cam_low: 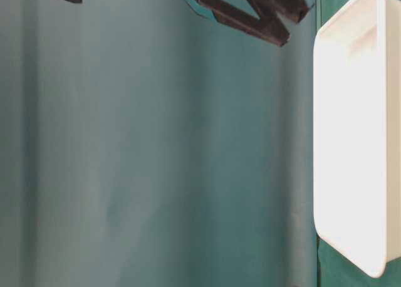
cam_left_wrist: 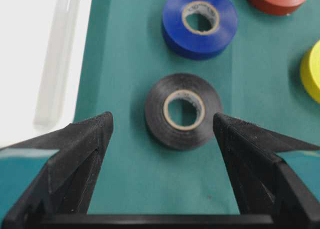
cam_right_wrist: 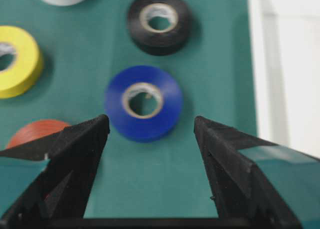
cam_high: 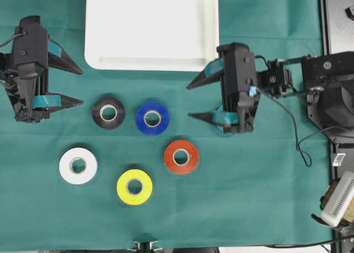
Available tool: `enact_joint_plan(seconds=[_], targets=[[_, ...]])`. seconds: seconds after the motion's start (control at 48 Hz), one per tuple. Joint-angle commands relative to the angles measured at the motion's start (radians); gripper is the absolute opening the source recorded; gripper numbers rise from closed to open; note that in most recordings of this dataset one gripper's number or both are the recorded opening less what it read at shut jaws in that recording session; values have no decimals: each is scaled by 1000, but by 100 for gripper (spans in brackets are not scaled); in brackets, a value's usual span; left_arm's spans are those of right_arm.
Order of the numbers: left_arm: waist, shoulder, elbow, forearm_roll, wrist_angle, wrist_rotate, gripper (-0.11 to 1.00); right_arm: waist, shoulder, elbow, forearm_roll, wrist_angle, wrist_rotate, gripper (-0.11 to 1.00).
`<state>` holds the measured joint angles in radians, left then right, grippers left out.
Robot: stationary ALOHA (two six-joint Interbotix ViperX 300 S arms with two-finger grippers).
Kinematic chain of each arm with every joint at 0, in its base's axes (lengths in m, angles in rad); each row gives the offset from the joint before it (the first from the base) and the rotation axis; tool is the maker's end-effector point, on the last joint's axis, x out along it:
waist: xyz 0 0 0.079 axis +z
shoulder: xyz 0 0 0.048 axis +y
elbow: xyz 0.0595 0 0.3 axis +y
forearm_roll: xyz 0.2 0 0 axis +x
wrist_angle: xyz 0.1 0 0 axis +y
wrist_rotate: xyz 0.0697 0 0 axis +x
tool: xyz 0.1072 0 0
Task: Put the tape alternately from left to right into the white case.
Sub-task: 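Lower the right gripper over the red tape roll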
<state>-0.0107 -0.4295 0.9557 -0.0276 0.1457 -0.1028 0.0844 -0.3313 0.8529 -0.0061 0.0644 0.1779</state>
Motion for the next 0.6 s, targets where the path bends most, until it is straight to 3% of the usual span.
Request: enact_joint_plan(seconds=[0.0,0.292,0.584], targets=[[3,-12,-8,-2,-5,0,86,44,-6,-21,0,-15,3,68],[3,-12,-8,-3,-5,0,86,166,11,-26,2,-40,3,67],[2,-12,-8,-2,-5,-2,86,184,34,-32,2,-37,3,68]])
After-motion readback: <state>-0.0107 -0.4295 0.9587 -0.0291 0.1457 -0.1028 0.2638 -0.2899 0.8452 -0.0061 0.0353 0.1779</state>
